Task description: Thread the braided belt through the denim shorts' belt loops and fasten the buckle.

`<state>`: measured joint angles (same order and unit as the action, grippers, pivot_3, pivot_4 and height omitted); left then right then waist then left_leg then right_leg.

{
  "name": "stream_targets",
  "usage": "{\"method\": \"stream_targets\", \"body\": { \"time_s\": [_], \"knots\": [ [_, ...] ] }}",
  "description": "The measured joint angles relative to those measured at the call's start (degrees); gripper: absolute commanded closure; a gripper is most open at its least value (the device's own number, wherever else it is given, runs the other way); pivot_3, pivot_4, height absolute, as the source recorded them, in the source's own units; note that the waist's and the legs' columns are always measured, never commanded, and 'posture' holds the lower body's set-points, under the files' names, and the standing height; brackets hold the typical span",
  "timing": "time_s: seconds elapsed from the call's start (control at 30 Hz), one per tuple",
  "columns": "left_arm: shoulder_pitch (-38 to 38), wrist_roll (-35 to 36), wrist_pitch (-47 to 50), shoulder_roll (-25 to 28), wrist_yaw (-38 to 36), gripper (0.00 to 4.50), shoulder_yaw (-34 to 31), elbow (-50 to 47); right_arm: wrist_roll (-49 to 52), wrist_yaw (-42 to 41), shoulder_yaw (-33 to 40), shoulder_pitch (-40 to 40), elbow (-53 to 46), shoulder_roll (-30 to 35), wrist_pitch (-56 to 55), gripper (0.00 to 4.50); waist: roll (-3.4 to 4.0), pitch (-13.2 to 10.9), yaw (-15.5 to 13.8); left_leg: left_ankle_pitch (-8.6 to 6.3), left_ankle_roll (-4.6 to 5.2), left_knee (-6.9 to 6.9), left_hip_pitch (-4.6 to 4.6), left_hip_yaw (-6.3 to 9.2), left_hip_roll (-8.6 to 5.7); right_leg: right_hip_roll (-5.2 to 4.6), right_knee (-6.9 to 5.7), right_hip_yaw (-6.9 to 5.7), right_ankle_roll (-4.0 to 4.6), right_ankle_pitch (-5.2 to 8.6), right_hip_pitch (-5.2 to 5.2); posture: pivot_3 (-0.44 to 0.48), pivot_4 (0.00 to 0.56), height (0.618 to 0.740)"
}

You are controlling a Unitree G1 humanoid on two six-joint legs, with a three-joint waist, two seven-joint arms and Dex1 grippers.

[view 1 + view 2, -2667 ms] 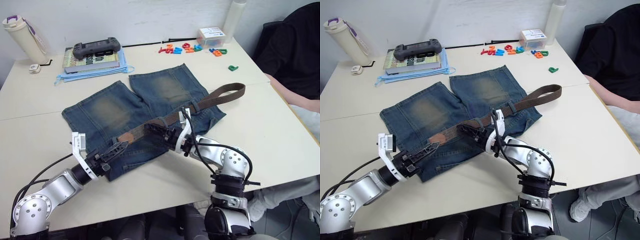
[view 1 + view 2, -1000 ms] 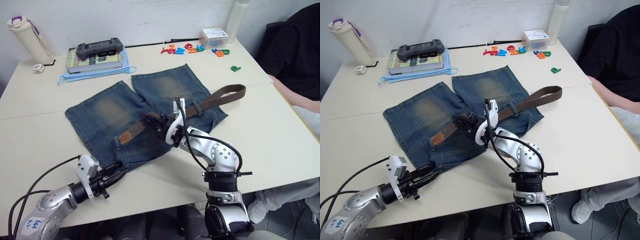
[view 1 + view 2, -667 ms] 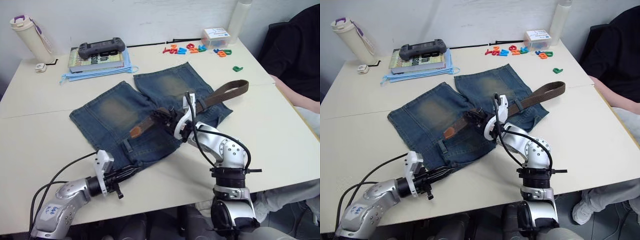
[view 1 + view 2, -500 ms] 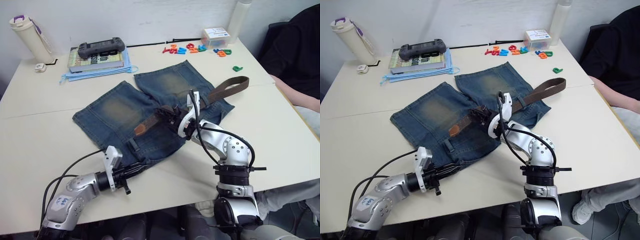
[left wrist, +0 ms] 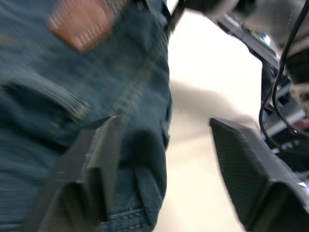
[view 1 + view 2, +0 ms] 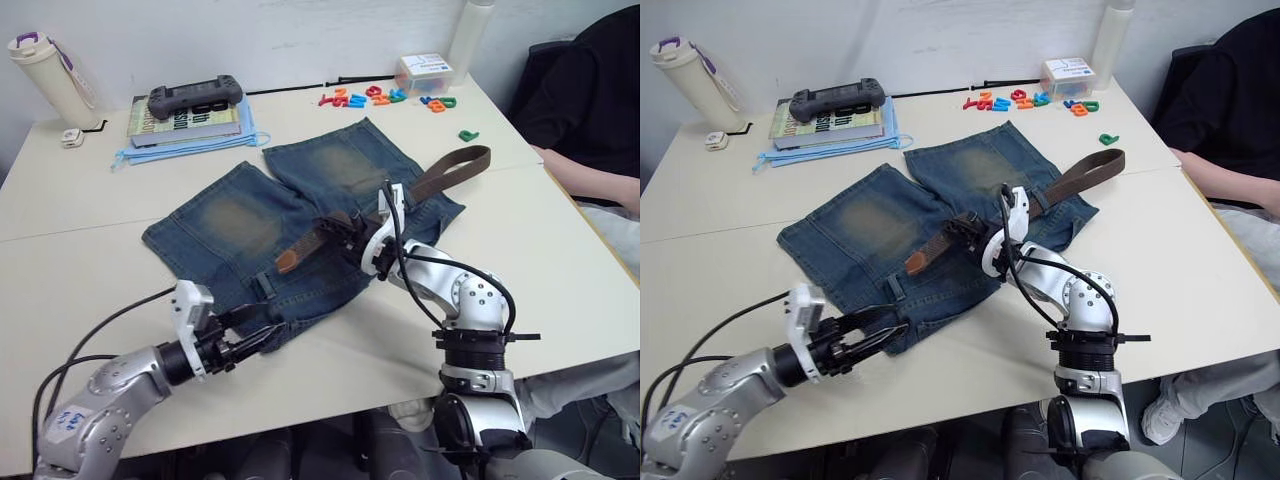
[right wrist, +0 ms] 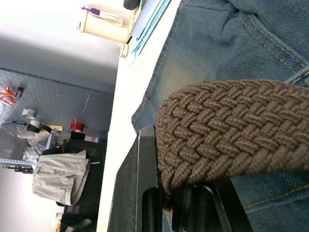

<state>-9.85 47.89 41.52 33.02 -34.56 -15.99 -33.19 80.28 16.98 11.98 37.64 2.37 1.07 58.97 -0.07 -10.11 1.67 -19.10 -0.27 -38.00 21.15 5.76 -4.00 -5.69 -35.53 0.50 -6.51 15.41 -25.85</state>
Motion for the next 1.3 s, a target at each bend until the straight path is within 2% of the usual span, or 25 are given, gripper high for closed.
{"method": "stream_targets", "body": {
  "time_s": [0.13, 0.33, 0.63, 0.97, 1.3],
  "knots": [
    [-4.25, 1.66, 0.82, 4.35, -1.68, 1.45, -6.48, -0.13, -0.18, -0.66, -0.53, -0.21, 0.27, -0.59, 0.1, 4.5, 0.02, -0.01, -0.03, -0.01, -0.02, 0.01, 0.01, -0.02, 0.02, 0.03, 0.02, -0.01, 0.03, 0.02, -0.02, 0.0, 0.15, 0.713],
    [-8.66, 1.66, 0.09, 5.7, -4.88, 1.45, -9.69, 0.35, -2.94, -3.88, -1.59, -1.04, 3.39, -1.1, 0.04, 4.5, 0.03, -0.02, -0.07, -0.01, -0.01, 0.01, 0.0, -0.02, 0.03, 0.02, 0.04, -0.01, 0.03, 0.02, 0.0, 0.0, 0.15, 0.713],
    [-8.69, 1.68, -0.29, 5.53, -4.39, 1.45, -9.96, 0.34, -8.47, -8.85, -2.8, -1.14, 7.05, -2.54, -0.1, 4.5, 0.02, -0.01, 0.07, -0.02, -0.02, 0.01, -0.01, -0.02, 0.03, 0.03, 0.01, 0.0, 0.03, 0.02, -0.02, 0.0, 0.15, 0.713],
    [-8.18, 1.67, -0.29, 5.44, -3.53, 1.45, -9.9, 0.42, -12.73, -10.31, -2.92, -1.11, 7.07, -6.83, 0.03, 4.5, 0.03, -0.01, 0.09, -0.03, -0.05, 0.01, -0.01, -0.02, 0.06, 0.07, 0.01, 0.0, 0.04, 0.02, -0.03, 0.0, 0.15, 0.713],
    [-6.57, 1.68, -0.2, 5.13, -2.57, 1.45, -8.64, 0.52, -14.13, -12.74, -1.39, 0.35, 7.49, -3.75, 1.75, 4.5, 0.03, -0.01, 0.01, -0.03, -0.06, 0.01, -0.01, -0.03, 0.05, 0.06, 0.0, -0.01, 0.04, 0.02, -0.03, 0.0, 0.15, 0.713]
  ]
}}
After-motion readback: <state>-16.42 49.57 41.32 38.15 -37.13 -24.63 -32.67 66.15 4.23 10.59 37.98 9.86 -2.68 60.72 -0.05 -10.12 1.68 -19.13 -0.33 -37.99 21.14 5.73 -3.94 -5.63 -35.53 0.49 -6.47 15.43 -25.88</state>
